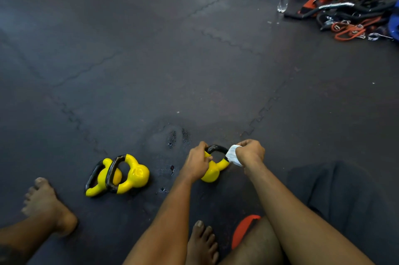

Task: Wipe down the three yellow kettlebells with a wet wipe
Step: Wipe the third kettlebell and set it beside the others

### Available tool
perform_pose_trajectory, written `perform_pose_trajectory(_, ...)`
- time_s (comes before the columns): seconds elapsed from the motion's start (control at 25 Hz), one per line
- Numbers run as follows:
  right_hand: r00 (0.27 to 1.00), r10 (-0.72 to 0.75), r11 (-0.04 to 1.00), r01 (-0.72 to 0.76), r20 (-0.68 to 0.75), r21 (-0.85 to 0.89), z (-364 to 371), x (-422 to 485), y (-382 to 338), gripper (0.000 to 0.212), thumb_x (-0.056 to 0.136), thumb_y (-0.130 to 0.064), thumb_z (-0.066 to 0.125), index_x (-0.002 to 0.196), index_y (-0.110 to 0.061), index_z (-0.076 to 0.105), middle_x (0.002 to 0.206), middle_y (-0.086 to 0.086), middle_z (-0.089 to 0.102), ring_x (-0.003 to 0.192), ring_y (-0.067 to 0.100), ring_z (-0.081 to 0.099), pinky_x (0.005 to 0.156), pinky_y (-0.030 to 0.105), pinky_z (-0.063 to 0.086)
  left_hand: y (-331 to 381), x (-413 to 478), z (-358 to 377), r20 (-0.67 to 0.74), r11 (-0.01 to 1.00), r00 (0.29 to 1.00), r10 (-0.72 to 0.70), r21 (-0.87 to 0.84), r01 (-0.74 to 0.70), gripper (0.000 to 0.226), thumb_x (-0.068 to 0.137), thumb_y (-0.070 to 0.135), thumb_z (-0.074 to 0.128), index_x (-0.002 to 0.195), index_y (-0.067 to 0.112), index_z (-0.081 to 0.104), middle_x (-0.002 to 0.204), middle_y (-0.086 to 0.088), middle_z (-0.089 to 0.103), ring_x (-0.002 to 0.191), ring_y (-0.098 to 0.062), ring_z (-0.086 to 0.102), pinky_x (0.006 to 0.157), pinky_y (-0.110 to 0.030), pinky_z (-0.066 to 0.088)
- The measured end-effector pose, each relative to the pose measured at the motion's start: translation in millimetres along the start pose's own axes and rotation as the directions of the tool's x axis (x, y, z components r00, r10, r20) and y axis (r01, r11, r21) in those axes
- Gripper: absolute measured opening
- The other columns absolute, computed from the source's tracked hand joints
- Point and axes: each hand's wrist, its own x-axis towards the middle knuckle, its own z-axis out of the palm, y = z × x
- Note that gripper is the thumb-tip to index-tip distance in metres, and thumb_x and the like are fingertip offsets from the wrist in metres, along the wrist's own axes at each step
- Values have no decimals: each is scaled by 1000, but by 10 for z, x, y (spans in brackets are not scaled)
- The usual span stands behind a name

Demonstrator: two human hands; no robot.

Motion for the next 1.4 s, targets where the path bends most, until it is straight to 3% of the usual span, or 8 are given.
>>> perform_pose_trajectory(0.4,972,-176,984,175,154,21,769,-684,280,21,75,-6,58,78,-20,73,90,14,73,83,32,69,75,41,59,-915,-975,-562,-196,984,967,-165,-104,147,23,87,8,67,103,11,51,88,-8,59,79,-22,54,66,-30,37)
perform_pose_trajectory(0.64,917,-376,925,364,135,107,1148,-895,489,40,86,3,51,109,-19,75,108,13,72,100,28,66,80,23,47,-1103,-1247,-560,-229,955,944,-238,-234,184,30,88,7,65,112,9,48,106,-11,66,87,-27,60,74,-32,45)
perform_pose_trajectory(0.8,769,-552,832,535,321,149,1272,-945,476,38,91,-2,53,112,-24,74,109,2,74,89,12,66,79,19,49,-1211,-1354,-489,-244,919,917,-316,-318,232,31,91,5,61,119,9,49,114,-11,68,103,-28,63,88,-34,48)
perform_pose_trajectory(0.96,789,-561,827,547,250,130,1344,-931,567,33,95,-11,54,118,-28,70,98,9,74,74,13,60,70,25,49,-1201,-1362,-464,-280,925,916,-287,-329,189,26,96,17,59,121,10,55,105,-10,67,92,-22,60,77,-27,43)
perform_pose_trajectory(1.12,650,-719,692,700,244,177,1396,-1059,606,46,91,4,47,122,-23,68,122,4,69,121,12,59,103,27,47,-1112,-1309,-426,-333,928,901,-277,-334,163,28,95,20,61,122,11,59,91,-5,61,78,-16,52,66,-20,36)
perform_pose_trajectory(1.16,648,-718,693,698,254,181,1399,-1056,615,47,91,5,47,123,-22,68,124,5,68,123,13,58,104,27,46,-1101,-1310,-426,-341,927,896,-283,-337,164,28,95,19,61,122,11,59,91,-5,61,79,-17,53,66,-19,36)
perform_pose_trajectory(1.32,833,-520,854,508,190,107,1339,-855,609,34,95,-9,53,119,-26,70,106,12,73,95,24,67,80,22,48,-1080,-1318,-421,-344,928,893,-290,-330,174,31,94,18,62,124,10,59,106,-9,64,94,-18,57,79,-24,42)
perform_pose_trajectory(1.4,796,-576,817,566,186,105,1350,-889,624,33,95,-9,54,119,-26,70,103,13,74,91,23,68,76,21,47,-1081,-1324,-421,-346,928,892,-292,-329,176,32,94,18,62,125,10,59,110,-10,65,96,-17,56,80,-24,42)
